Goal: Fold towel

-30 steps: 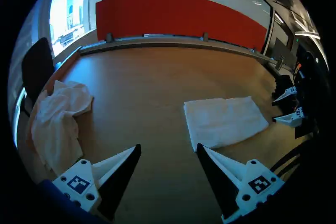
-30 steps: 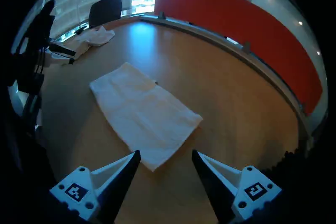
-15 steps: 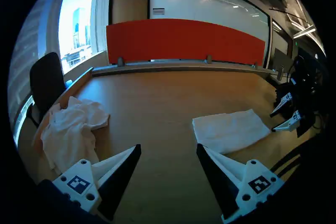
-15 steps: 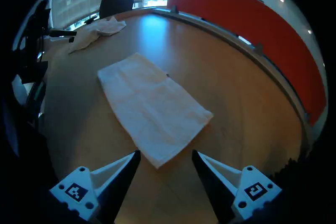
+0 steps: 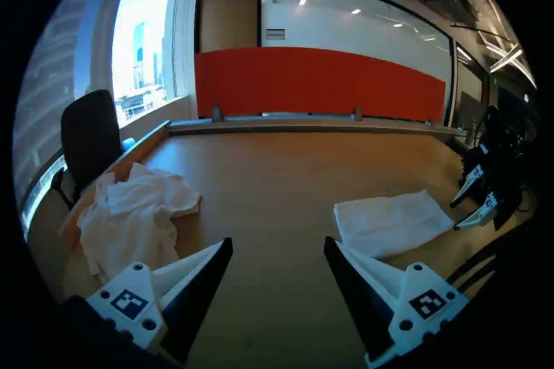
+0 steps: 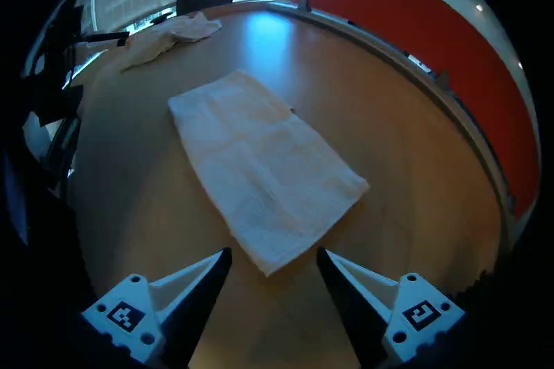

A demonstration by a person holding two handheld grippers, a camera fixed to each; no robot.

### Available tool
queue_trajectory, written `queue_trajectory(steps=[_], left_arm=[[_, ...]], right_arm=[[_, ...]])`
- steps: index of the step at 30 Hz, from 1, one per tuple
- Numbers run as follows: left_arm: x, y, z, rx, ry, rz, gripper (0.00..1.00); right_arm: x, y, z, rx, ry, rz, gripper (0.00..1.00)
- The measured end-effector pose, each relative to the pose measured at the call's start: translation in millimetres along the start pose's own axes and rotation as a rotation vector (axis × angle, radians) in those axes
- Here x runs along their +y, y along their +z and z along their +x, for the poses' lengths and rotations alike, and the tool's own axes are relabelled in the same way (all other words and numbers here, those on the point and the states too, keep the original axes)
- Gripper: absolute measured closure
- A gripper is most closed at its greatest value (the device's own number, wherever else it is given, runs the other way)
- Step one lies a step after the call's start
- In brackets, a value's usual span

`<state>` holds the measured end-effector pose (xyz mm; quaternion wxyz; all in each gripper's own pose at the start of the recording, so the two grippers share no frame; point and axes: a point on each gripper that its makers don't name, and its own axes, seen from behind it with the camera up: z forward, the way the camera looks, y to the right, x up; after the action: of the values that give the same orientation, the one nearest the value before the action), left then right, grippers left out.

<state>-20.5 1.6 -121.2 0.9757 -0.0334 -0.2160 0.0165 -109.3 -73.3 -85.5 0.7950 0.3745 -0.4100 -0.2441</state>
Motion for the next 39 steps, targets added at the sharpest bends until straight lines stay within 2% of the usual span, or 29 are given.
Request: queue_trajectory(steps=[5,11,21,30,39], left_arm=[[-6.7,-1.3,7,0.061,-0.004,0.015,0.02],[-7.0,0.5,11,0.109,0.006,0.015,0.02],[-11.8,4.4,10,0.115,0.002,0.018,0.02],[-10.3,5.3,9,0.115,-0.001,0.012,0.02],[-10.3,4.6,8,0.109,0.002,0.007,0.02]], right_arm=[[-1,1.4,-1,-0.009,-0.002,0.01,0.05],[-3,2.6,-3,-0.022,-0.015,0.019,0.05],[-3,7.0,-8,-0.04,-0.013,0.029,0.09],[-3,11.6,-15,-0.053,-0.023,0.035,0.32],[-3,12.1,-17,-0.053,-0.006,0.036,0.64]])
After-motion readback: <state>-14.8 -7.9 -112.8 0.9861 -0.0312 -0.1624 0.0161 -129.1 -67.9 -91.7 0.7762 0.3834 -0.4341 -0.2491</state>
